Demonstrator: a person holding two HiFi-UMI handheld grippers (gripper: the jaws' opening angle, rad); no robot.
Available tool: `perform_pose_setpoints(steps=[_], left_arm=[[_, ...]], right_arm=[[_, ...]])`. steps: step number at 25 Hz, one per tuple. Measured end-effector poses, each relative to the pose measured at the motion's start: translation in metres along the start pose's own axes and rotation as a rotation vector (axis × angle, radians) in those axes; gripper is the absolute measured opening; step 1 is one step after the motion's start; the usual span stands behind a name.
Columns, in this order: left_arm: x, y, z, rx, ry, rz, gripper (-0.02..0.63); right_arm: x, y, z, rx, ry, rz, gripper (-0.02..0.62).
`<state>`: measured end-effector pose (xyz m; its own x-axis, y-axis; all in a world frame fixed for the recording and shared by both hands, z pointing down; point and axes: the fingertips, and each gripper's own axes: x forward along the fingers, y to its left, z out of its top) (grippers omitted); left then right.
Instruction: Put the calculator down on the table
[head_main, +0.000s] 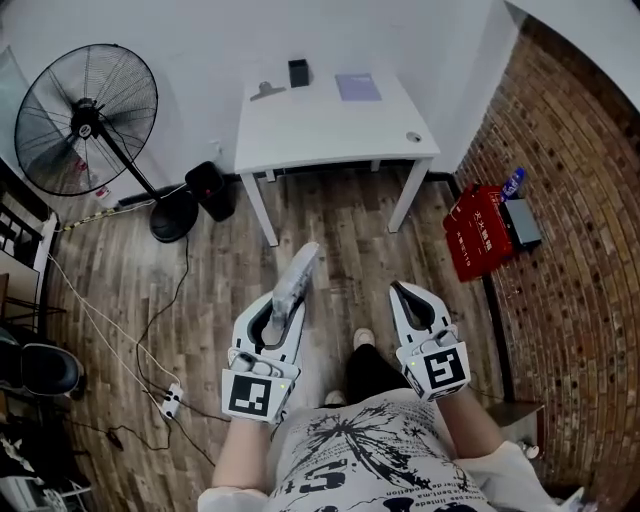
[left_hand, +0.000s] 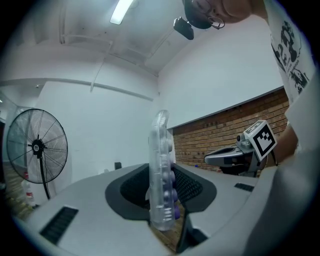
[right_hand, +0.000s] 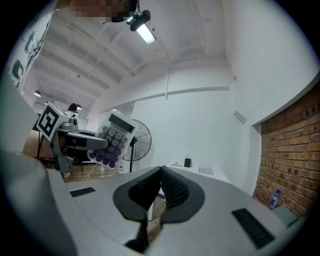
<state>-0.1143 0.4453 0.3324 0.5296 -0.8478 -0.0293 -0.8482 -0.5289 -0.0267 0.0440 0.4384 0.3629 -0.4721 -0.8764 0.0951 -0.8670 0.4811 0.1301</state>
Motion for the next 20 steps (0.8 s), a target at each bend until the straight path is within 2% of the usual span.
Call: perform_pose_setpoints(steps=[5,8,11,15,20], left_arm=[[0.049,0.022,-0.016,0.013,0.026,0.029,0.143],[0.092,0.041,-0.021,0.013,0.031,0.060,0.143],[0.146,0.059,-0.021,0.028,0.041,0.076,0.143],[0.223,0.085,-0.019,0.063,0.098,0.098,0.143],[0.307,0.108,-0.012,0.057,0.078,0.132,0.143]], right_arm=[[0.050,-0.040,-0.015,0.049,0.002,0.010,0.015],[0.093,-0.069,-0.021,0.037,-0.004,0.045,0.015],[0.140,-0.110,-0.017,0.020,-0.001,0.075,0.015],[0.205,-0.171,-0.007,0.018,0.000,0.100,0.014],[0.272,-0.238,0.000,0.010,-0.008,0.129,0.015]])
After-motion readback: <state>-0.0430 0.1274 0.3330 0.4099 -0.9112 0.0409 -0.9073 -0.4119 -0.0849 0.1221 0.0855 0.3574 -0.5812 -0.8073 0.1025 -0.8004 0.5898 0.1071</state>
